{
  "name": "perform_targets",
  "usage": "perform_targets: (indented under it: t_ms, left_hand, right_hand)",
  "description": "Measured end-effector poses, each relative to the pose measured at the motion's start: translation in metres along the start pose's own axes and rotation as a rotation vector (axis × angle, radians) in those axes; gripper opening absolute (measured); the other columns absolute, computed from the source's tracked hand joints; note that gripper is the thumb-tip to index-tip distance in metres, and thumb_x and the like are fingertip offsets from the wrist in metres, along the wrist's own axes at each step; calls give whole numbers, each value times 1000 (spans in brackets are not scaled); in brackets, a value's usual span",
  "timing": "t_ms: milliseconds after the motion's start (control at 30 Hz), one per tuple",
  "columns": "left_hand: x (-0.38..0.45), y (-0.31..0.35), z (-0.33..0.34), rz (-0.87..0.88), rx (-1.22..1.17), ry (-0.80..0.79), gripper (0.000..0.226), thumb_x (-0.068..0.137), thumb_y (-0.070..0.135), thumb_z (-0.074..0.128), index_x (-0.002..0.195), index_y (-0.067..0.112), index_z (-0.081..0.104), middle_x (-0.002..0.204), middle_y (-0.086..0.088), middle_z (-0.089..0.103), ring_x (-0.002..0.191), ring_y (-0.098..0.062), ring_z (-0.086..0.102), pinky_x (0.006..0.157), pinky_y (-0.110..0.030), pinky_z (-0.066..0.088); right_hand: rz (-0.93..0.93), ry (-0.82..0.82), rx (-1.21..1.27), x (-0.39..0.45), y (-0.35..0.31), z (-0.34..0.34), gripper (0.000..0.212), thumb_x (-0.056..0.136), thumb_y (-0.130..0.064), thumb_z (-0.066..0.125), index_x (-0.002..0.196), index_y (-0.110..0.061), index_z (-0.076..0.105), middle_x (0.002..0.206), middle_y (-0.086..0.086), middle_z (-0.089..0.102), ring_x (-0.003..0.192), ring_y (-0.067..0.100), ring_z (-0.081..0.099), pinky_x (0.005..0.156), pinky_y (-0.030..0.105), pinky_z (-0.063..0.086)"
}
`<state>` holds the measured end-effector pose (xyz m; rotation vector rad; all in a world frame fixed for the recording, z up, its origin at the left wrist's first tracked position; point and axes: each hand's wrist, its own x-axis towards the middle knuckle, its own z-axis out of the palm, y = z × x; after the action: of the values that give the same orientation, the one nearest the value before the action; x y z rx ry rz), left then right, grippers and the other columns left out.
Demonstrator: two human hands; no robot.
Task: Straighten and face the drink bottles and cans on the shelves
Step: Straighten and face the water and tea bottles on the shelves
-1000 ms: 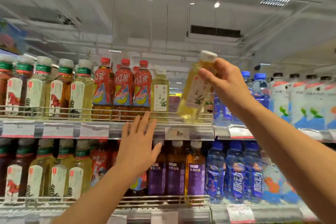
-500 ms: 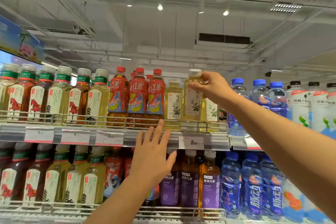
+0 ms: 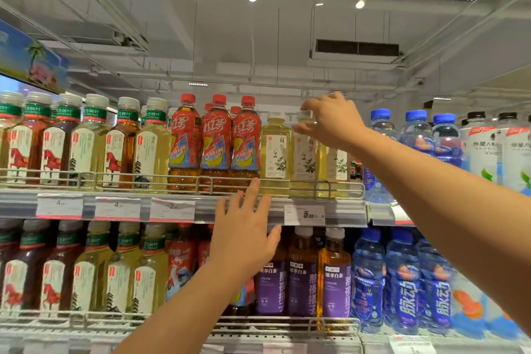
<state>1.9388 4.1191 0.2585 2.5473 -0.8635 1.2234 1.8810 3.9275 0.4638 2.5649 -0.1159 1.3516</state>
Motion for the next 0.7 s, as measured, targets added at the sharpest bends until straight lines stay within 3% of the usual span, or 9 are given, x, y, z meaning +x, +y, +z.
perform_targets:
  t_ms: [100,167,333,433,533,700]
  left_hand:
    - [17,6,-19,21,-38,147,43,97,45,47,131,23,59,152,-2,46,130,-27,45,105,-45,39]
    - [36,10,-34,63,-76,230,35,95,31,54,127,20,63,142,-2,55,123,-26,51,97,-44,45]
    - [108,14,-80,-11,-238,260,47,100,23,51,146,24,46,145,0,52,115,-25,61,85,-42,51]
    - [153,13,-95,-93,-236,221,49,101,29,52,149,26,42,132,-4,63,103,-26,63,75,-39,50]
    - [180,12,-97,-121,-165,126,47,100,36,53,144,23,46,122,-6,67,93,-25,61,67,-36,50]
    - [189,13,-82,-133,-77,107,34,97,41,58,125,21,59,98,-3,62,85,-26,59,64,-34,45]
  right_hand:
    - [94,-11,155,13,-1,1,38,93,-56,59,111,-23,65,107,9,66,117,32,51,83,42,41]
    - [137,-41,203,20,-2,2,31,92,-49,64,106,-21,66,104,9,67,107,32,58,84,45,50]
    - [128,-93,204,32,2,9,25,92,-38,67,103,-16,71,100,10,71,93,29,65,85,47,58]
    - [113,-105,263,37,9,9,27,90,-39,72,101,-15,73,94,5,72,89,22,66,80,41,59]
    - [96,-117,311,38,15,8,29,89,-42,74,101,-16,73,81,-4,67,76,12,63,67,30,53]
    - [83,-135,287,35,19,14,35,93,-47,67,104,-14,72,96,5,72,90,22,66,81,41,58]
